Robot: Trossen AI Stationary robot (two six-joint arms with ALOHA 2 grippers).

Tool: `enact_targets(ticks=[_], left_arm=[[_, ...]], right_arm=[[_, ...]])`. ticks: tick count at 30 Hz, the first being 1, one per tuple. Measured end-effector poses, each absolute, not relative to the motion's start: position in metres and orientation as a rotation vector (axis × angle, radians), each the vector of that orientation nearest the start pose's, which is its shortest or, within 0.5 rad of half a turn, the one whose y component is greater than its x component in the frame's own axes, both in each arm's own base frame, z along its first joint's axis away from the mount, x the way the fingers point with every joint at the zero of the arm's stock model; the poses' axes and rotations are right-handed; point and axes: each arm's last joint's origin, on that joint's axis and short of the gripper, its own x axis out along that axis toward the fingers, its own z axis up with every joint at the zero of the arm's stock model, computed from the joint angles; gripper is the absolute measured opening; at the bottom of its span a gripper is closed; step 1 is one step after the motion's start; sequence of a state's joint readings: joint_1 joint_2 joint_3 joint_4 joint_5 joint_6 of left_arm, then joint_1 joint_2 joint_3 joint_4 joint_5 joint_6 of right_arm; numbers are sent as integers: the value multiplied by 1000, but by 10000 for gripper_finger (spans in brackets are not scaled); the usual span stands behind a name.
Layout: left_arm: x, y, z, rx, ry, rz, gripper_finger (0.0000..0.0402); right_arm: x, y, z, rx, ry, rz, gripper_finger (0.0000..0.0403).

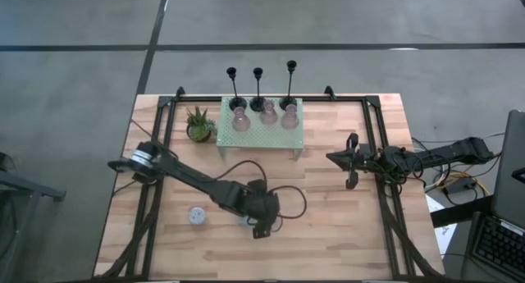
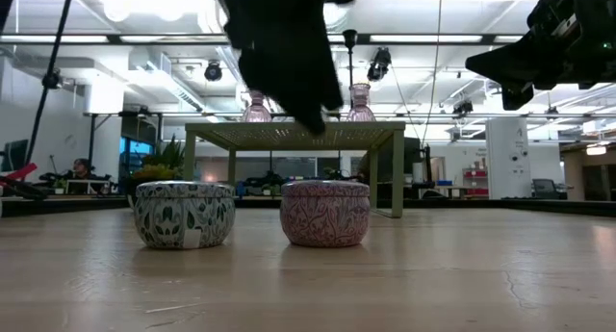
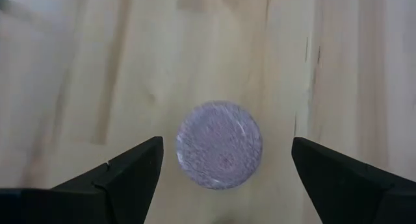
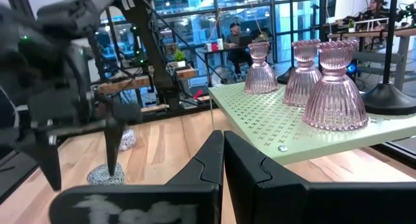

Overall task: Pick & Place candle stick holders
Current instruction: Put the purple scented candle on the shelf aligned with the transparent pink candle holder

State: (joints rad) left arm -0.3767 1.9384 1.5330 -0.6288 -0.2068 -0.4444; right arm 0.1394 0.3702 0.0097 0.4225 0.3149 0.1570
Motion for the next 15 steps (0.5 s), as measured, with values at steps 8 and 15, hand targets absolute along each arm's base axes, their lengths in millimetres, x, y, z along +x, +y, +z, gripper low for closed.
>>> enact_targets(ticks=[8, 15], left_arm=[[395, -151, 196, -105, 1055, 60, 344], [399, -149, 189, -126, 1072, 41, 344]], right_arm=[[119, 8, 175, 171, -75, -170, 8], [119, 8, 175, 171, -75, -170, 8]])
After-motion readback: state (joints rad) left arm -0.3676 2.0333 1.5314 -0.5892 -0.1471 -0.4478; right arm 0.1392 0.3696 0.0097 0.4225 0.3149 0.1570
